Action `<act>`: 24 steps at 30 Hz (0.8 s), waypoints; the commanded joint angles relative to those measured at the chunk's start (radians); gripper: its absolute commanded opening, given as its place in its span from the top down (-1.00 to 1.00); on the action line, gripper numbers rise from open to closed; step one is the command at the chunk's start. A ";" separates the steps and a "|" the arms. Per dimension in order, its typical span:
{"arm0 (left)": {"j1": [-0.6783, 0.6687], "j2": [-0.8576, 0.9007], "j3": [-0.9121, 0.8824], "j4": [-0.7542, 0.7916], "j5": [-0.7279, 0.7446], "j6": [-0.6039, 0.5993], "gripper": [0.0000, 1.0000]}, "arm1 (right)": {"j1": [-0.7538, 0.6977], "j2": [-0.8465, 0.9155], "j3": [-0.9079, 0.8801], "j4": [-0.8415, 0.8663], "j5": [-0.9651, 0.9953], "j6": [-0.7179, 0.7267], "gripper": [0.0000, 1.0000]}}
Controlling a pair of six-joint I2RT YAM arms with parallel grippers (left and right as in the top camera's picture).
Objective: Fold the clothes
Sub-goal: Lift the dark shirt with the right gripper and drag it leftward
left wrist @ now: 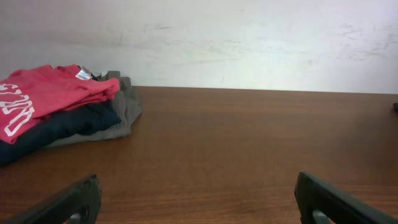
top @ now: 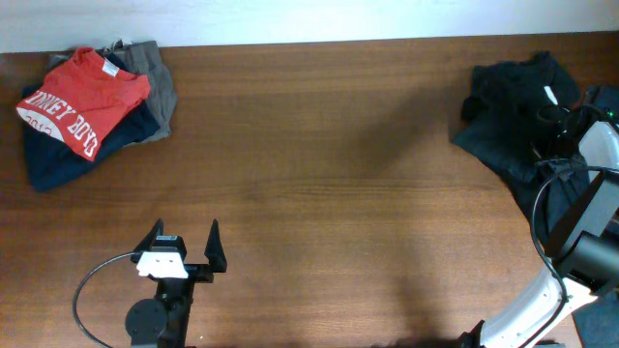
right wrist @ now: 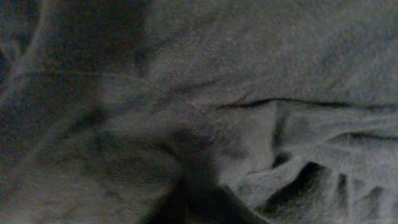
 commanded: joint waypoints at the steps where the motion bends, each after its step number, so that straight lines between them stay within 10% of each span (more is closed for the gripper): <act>1: 0.005 -0.007 -0.007 -0.001 -0.006 -0.002 -0.98 | -0.006 -0.025 0.006 0.003 -0.001 -0.005 0.93; 24: 0.005 -0.006 -0.007 -0.001 -0.006 -0.002 -0.98 | 0.135 -0.542 0.008 -0.050 -0.604 -0.047 0.92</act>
